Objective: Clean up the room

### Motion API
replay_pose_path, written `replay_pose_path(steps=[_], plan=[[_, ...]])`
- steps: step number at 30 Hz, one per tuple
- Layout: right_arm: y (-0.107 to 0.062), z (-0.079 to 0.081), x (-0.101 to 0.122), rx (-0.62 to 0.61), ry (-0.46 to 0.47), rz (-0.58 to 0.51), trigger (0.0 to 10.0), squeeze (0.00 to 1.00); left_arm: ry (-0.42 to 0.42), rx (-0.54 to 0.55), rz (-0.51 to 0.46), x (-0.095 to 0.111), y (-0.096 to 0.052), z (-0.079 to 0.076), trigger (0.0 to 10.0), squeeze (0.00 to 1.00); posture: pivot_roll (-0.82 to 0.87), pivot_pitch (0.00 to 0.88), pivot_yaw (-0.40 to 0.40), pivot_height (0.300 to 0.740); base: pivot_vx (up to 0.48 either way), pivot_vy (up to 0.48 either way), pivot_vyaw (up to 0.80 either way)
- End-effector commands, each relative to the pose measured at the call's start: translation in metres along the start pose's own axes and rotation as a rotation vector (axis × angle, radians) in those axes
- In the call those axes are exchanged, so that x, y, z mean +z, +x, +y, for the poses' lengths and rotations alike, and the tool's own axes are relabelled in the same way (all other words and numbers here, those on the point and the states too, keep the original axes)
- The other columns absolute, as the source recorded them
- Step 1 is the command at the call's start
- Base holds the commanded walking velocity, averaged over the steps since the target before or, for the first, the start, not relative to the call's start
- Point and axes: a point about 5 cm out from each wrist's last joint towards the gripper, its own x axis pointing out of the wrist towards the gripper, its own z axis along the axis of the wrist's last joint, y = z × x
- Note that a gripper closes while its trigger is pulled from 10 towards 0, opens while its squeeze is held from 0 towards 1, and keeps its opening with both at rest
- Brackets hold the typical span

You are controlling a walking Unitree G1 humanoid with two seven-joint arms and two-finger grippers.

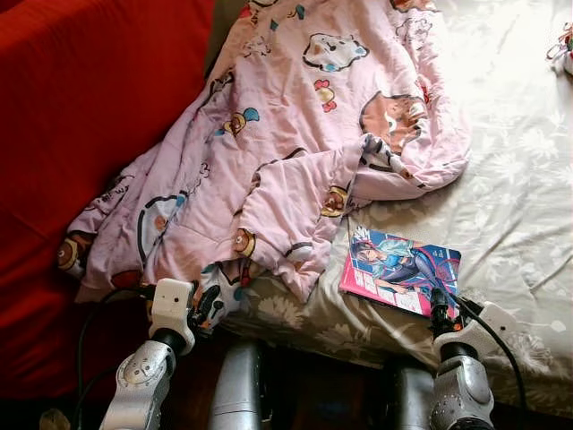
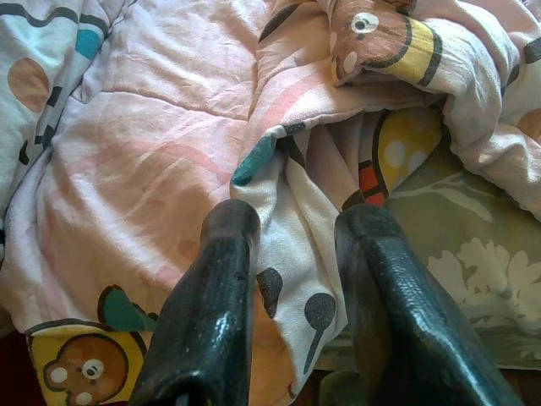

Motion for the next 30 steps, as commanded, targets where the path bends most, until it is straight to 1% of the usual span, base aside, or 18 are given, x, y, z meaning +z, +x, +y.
replay_pose_path(steps=[1, 7, 10, 17, 19, 23, 25, 27, 28, 29, 30], plan=[[-0.007, -0.007, -0.009, -0.032, 0.008, 0.036, 10.0, 0.0, 0.014, 0.013, 0.052, -0.01, -0.008, 0.007, 10.0, 0.0, 0.15, 0.246, 0.138, 0.602, 0.0, 0.0, 0.0], [-0.008, -0.012, -0.012, -0.05, 0.02, 0.066, 10.0, 0.0, 0.015, 0.012, 0.051, -0.01, -0.007, 0.006, 10.0, 0.0, 0.16, 0.244, 0.14, 0.602, 0.0, 0.0, 0.0], [-0.009, -0.015, -0.015, -0.053, 0.033, 0.093, 10.0, 0.0, 0.023, 0.013, 0.057, -0.01, -0.009, 0.008, 10.0, 0.0, 0.16, 0.251, 0.147, 0.602, 0.0, 0.0, 0.0], [-0.009, -0.018, -0.015, -0.051, 0.043, 0.101, 10.0, 0.0, 0.031, 0.008, 0.064, -0.011, -0.01, 0.009, 10.0, 0.0, 0.16, 0.25, 0.152, 0.602, 0.0, 0.0, 0.0], [-0.01, -0.019, -0.015, -0.043, 0.046, 0.109, 10.0, 0.0, 0.039, 0.0, 0.065, -0.011, -0.009, 0.009, 10.0, 0.0, 0.16, 0.251, 0.155, 0.602, 0.0, 0.0, 0.0], [-0.012, -0.02, -0.019, -0.014, 0.08, 0.128, 10.0, 0.0, 0.042, -0.006, 0.065, -0.011, -0.009, 0.008, 10.0, 0.0, 0.16, 0.25, 0.159, 0.602, 0.0, 0.0, 0.0], [-0.014, -0.02, -0.022, 0.003, 0.107, 0.145, 10.0, 0.0, 0.044, -0.009, 0.066, -0.011, -0.009, 0.008, 10.0, 0.0, 0.17, 0.25, 0.16, 0.602, 0.0, 0.0, 0.0], [-0.017, -0.019, -0.028, 0.029, 0.163, 0.173, 10.0, 0.0, 0.046, -0.011, 0.067, -0.011, -0.01, 0.008, 10.0, 0.0, 0.17, 0.249, 0.161, 0.602, 0.0, 0.0, 0.0], [-0.02, -0.018, -0.033, 0.048, 0.208, 0.193, 10.0, 0.0, 0.047, -0.012, 0.067, -0.011, -0.01, 0.008, 10.0, 0.0, 0.17, 0.249, 0.161, 0.602, 0.0, 0.0, 0.0], [-0.021, -0.018, -0.034, 0.053, 0.221, 0.198, 10.0, 0.0, 0.047, -0.013, 0.067, -0.011, -0.011, 0.008, 10.0, 0.0, 0.17, 0.249, 0.162, 0.602, 0.0, 0.0, 0.0], [-0.026, -0.017, -0.041, 0.074, 0.3, 0.22, 10.0, 0.0, 0.05, -0.014, 0.067, -0.011, -0.011, 0.008, 10.0, 0.0, 0.17, 0.25, 0.163, 0.602, 0.0, 0.0, 0.0]])
